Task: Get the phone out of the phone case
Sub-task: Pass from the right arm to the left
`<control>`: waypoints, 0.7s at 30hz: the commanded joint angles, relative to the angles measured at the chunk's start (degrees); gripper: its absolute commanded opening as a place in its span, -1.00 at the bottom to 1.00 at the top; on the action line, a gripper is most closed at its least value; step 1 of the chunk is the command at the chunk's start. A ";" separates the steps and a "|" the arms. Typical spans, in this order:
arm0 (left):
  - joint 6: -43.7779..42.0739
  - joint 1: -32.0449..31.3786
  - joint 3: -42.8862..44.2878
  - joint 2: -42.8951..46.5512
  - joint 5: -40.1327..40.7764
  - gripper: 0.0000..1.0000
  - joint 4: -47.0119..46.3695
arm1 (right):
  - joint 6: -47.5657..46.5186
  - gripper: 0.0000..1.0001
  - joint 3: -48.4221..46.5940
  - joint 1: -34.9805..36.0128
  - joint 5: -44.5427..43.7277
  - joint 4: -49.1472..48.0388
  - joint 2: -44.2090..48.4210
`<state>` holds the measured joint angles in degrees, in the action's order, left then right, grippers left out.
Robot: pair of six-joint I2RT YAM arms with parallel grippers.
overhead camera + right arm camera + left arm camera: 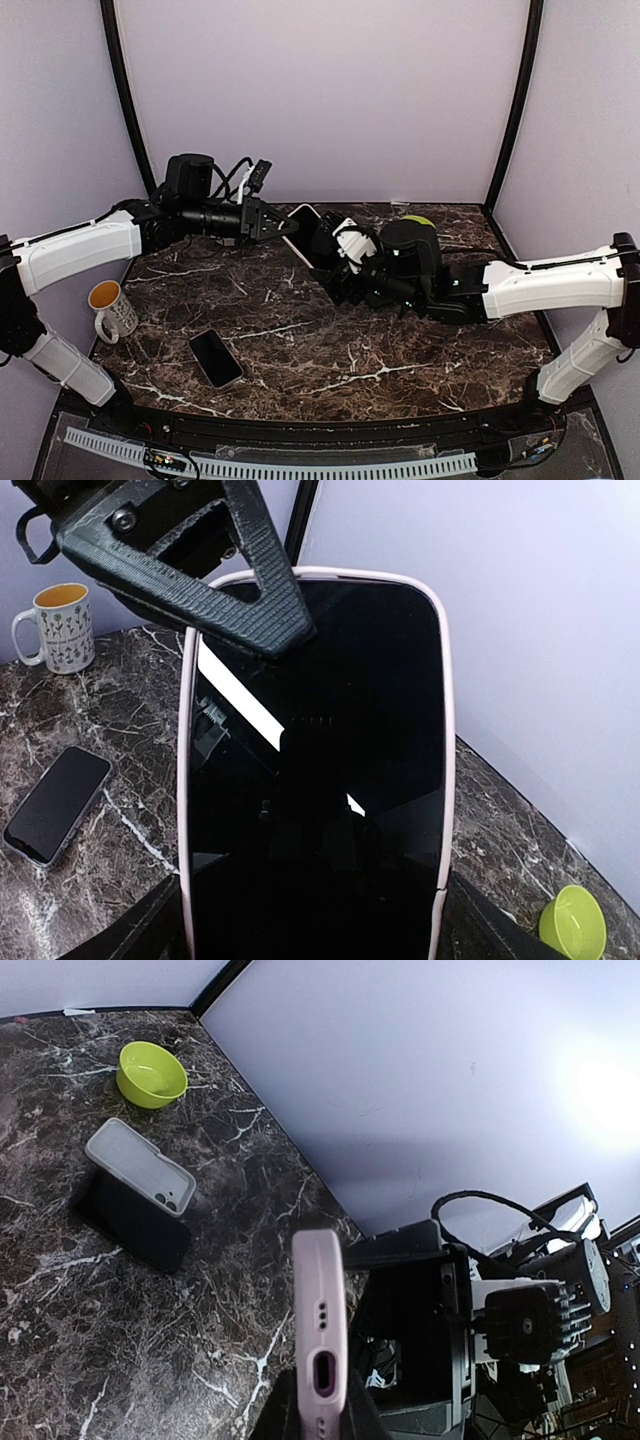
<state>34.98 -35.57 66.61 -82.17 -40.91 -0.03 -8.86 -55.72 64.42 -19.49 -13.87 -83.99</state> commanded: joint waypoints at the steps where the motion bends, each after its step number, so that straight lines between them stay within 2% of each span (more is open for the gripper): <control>1: -0.98 -0.38 -0.15 1.72 -0.84 -1.00 -3.84 | 3.15 0.87 -4.13 0.22 -5.88 -1.84 0.05; 3: -2.45 -0.38 -0.69 2.65 0.38 -1.00 -4.76 | 4.27 0.97 -4.55 0.11 -6.52 0.28 0.54; 10: -9.51 -0.35 -1.38 6.01 3.78 -1.00 -3.09 | 10.01 0.97 -5.53 -3.50 0.71 9.56 3.69; 21: -16.34 -0.38 -6.42 12.67 -2.15 -1.00 -9.03 | 13.18 0.97 0.44 -13.43 31.69 7.66 13.62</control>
<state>22.15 -35.68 61.43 -73.23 -38.63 -1.30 2.94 -57.23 53.04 -1.87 -4.43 -71.88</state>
